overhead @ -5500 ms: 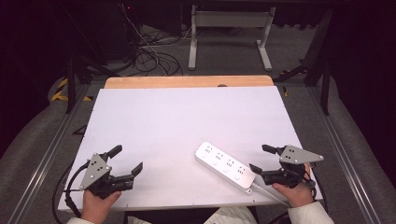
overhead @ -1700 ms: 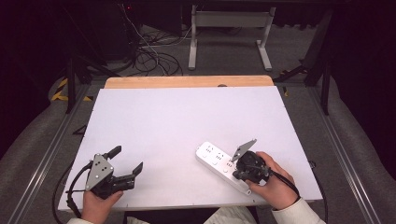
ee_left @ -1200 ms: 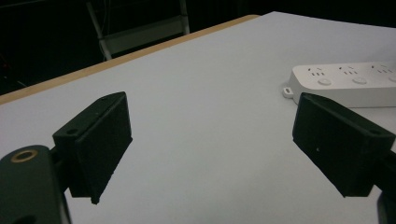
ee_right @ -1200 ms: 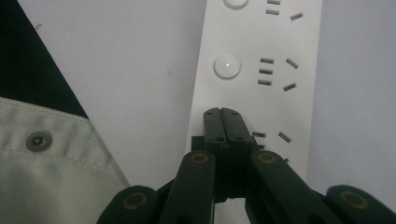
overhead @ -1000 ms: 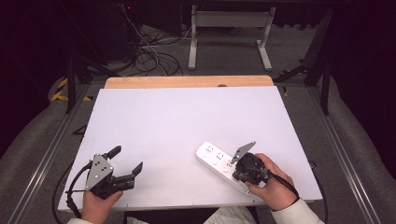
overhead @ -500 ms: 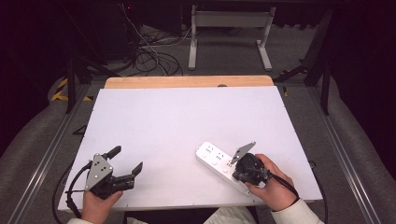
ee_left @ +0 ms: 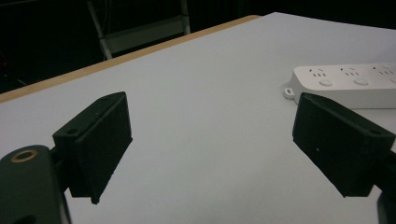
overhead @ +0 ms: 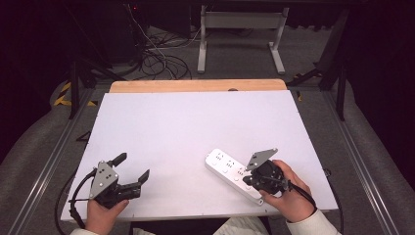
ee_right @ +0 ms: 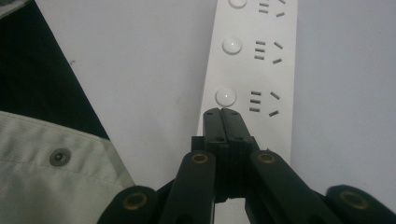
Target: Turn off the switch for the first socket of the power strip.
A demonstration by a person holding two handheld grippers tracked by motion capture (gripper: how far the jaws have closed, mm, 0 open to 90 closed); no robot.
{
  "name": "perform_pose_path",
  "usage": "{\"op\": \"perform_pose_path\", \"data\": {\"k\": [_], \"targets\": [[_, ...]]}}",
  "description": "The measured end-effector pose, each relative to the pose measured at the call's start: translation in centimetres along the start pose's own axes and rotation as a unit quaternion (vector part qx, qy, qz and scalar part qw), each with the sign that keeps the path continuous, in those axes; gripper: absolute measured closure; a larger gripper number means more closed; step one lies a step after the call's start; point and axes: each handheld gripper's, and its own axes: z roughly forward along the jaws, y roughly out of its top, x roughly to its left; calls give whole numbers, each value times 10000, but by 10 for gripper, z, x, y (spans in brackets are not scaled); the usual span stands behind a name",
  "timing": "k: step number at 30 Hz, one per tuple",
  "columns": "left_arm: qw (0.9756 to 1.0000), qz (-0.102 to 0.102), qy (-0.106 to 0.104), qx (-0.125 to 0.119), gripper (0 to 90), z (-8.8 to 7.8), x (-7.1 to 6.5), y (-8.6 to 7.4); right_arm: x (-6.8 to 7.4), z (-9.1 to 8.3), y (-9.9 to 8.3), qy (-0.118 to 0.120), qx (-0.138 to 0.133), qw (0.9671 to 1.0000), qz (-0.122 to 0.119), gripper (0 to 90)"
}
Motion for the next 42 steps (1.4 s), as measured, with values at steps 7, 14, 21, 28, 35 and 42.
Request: {"op": "perform_pose_path", "data": {"k": [7,14,21,28,35,42], "targets": [[10000,41,7,-3,121,0,0,0,-1,-1,-1,-70,-12,10000,-53,900],[10000,28,2,1,121,0,0,0,0,-1,0,-54,-31,10000,-65,900],[10000,27,7,0,121,0,0,0,1,-3,1,0,-130,9999,-74,768],[10000,-3,7,-2,121,0,0,0,2,-8,3,-170,-403,9990,-92,517],[10000,-16,1,-11,121,0,0,0,5,-12,4,-264,-652,9972,-237,394],[10000,-8,6,-16,121,-1,1,0,2,-15,4,-278,-808,9961,-198,381]]}}
